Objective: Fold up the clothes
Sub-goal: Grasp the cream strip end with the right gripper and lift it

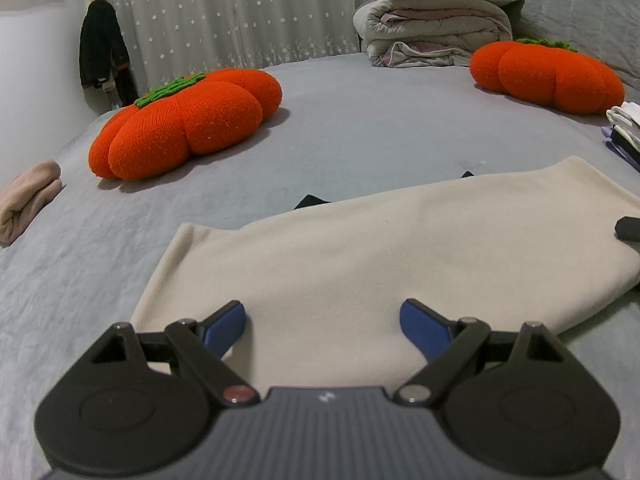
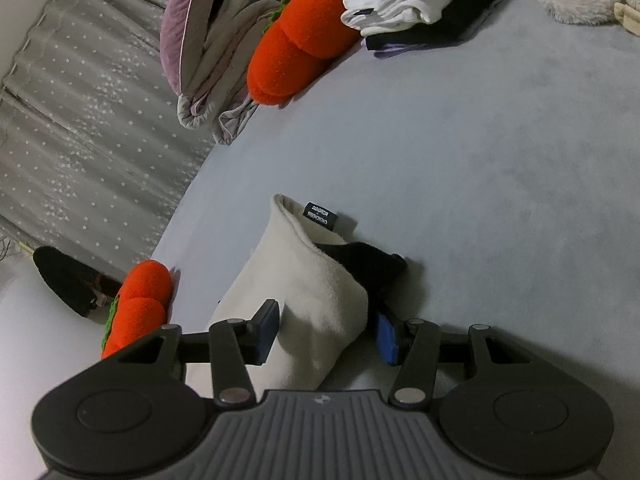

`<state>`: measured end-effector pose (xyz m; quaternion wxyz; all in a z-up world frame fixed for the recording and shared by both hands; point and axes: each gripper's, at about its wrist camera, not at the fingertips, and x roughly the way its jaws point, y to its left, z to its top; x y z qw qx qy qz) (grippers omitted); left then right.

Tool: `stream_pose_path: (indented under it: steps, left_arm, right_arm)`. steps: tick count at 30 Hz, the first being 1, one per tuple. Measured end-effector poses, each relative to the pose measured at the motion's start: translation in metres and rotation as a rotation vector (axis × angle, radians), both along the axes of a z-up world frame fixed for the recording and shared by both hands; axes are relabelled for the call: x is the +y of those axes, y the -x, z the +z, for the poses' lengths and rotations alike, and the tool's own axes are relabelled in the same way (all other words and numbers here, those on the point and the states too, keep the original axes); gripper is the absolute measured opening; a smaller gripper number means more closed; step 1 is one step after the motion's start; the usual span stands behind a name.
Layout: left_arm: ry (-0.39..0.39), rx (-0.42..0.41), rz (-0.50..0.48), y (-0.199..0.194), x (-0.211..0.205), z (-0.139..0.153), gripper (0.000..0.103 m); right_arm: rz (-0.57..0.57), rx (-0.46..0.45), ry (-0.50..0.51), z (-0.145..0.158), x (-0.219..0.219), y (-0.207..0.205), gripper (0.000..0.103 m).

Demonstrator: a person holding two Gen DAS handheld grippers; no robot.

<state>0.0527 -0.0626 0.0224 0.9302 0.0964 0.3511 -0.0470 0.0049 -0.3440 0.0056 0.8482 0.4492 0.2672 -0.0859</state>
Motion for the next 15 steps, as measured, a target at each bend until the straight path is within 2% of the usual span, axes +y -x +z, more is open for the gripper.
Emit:
stream_pose_path:
  steps: [4,9,12,15]
  left_arm:
    - [-0.002,0.000,0.001,0.000,0.000,0.000,0.089]
    - [-0.004,-0.001,-0.001,-0.001,0.000,-0.001,0.089]
    - [-0.003,-0.001,-0.001,-0.001,0.000,-0.001,0.089]
    - [-0.003,0.000,-0.001,-0.001,0.000,-0.001,0.089]
  right_arm:
    - [0.002,0.003,0.011,0.001,0.001,0.001,0.051]
    - [-0.002,0.013,0.033,0.002,0.001,0.002,0.035]
    - [0.008,-0.001,0.106,0.009,0.008,0.004,0.032]
    - [0.043,-0.019,0.258,0.022,0.025,0.004,0.031]
